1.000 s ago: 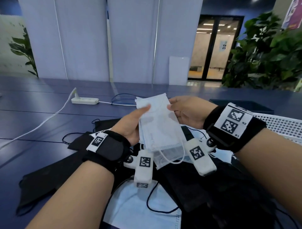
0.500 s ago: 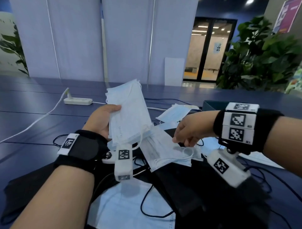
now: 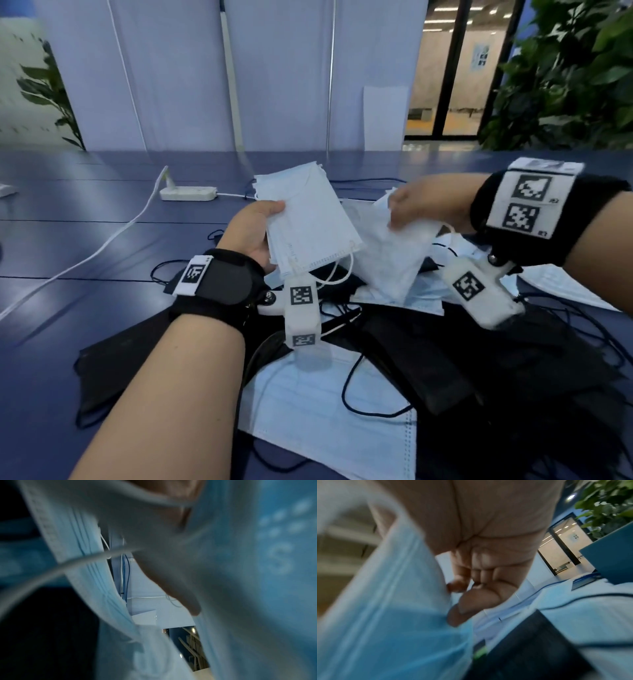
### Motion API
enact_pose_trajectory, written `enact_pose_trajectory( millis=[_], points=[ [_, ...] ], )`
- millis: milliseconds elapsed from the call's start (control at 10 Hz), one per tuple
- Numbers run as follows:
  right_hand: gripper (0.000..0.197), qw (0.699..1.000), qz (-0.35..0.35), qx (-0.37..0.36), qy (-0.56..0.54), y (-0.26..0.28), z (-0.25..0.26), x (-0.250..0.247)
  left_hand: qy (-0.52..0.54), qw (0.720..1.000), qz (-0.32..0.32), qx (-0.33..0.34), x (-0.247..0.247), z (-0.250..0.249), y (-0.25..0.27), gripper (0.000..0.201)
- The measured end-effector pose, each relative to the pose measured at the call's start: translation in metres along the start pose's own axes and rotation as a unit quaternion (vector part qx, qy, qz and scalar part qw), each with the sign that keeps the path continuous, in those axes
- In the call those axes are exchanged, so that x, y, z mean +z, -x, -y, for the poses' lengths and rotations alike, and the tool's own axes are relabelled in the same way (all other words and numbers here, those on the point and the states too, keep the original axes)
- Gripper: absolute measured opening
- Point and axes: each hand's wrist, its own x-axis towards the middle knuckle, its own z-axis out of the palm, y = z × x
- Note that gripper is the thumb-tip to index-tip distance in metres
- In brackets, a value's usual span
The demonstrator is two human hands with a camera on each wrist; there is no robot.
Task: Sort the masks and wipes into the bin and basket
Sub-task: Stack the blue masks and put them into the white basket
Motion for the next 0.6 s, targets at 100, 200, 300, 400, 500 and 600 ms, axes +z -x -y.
enact_pose_trajectory(
  millis=[100, 200, 300, 400, 500, 600],
  points=[
    [0.016, 0.977, -0.154, -0.016, -0.147, 0.007, -0.001, -0.019, 0.018, 1.000, -0.012, 0.010, 0.000, 0.001, 0.000, 0.033],
    [0.007, 0.900, -0.211, -0.063, -0.376, 0.015, -0.008, -0.025, 0.027, 1.000, 0.012, 0.007, 0.003, 0.006, 0.003, 0.036],
    [0.007, 0.831, -0.160, -0.099, -0.524, 0.013, -0.012, -0.008, -0.003, 0.997, 0.070, -0.017, 0.017, 0.011, 0.010, 0.043],
    [0.009, 0.809, -0.080, -0.086, -0.576, 0.015, -0.008, 0.007, -0.034, 0.992, 0.117, -0.033, 0.033, 0.018, 0.014, 0.050],
    [0.027, 0.818, -0.048, -0.058, -0.571, 0.008, -0.014, 0.018, -0.041, 0.987, 0.146, -0.045, 0.041, 0.028, 0.013, 0.053],
    [0.024, 0.811, 0.031, -0.050, -0.583, 0.007, -0.018, 0.025, -0.028, 0.988, 0.147, -0.048, 0.043, 0.032, 0.010, 0.055]
  ],
)
